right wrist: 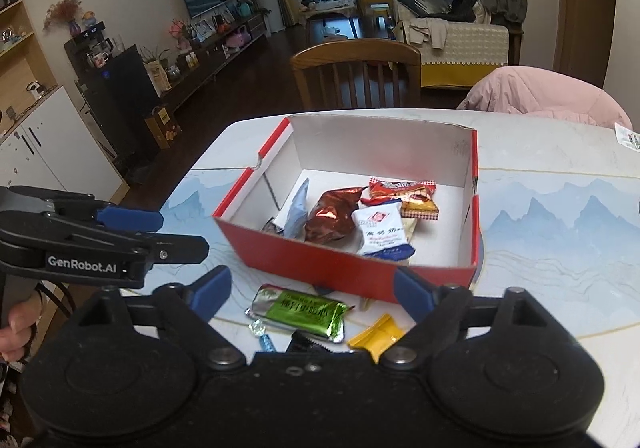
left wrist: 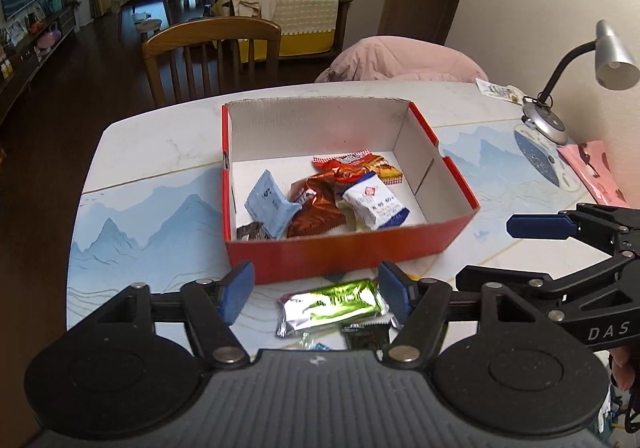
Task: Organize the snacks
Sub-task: 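Withdraw both grippers from the box toward the remaining snacks, then grasp the yellow Minion jelly cup with the left gripper while the right grasps the black chocolate packet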
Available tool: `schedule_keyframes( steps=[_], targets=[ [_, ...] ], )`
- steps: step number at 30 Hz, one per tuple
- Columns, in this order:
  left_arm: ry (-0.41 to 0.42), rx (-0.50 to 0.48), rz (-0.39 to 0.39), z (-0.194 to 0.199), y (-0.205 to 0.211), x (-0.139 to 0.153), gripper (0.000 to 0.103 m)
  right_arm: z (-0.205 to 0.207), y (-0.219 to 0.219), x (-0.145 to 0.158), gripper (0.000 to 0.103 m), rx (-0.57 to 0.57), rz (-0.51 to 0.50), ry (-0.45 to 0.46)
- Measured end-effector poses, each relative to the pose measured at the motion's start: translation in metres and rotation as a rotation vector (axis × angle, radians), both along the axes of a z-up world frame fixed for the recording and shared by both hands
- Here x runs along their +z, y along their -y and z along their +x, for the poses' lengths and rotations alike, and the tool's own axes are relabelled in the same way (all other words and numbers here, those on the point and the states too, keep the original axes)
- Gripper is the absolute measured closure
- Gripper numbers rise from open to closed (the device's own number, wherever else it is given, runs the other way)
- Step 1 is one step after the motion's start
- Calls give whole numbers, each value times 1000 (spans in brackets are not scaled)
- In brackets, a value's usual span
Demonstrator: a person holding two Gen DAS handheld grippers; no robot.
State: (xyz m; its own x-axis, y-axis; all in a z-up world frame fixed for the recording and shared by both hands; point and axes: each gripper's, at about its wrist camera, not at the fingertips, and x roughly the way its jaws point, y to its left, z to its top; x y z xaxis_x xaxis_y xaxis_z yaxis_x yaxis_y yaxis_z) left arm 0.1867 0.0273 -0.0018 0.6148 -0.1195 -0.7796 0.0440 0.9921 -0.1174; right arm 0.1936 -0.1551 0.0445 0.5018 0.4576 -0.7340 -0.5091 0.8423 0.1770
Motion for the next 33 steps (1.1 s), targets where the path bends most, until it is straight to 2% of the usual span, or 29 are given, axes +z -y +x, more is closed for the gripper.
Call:
schedule_keyframes(
  steps=[4,7,11,20,26,29,33],
  targets=[
    [33,-1,-16,-18,-5,-4,29,-15,-4,-7,1,18,-1,10],
    [34,3,-34,-29,-12,-13,23,-24,-8,-13,0,14,-3,6],
    [-10,15,-57,-38,-21,-36,21,-29,-11,-32,0,-14,-11,-42],
    [-107,62,-31,-56,-35,-85,21,-25,-21,-87,1,-115,-66,-173],
    [-138,36,-21,-61,-31,-100,21,-14,-27,-118,3,-174,-73,-267],
    [-136,1,11,-63,-24,-104,21,-8,-33,-129,7,-181,-77,-314],
    [-147,-53,41,-64,-15,-109,21,-4,-43,-140,16,-169,-103,-333]
  ],
)
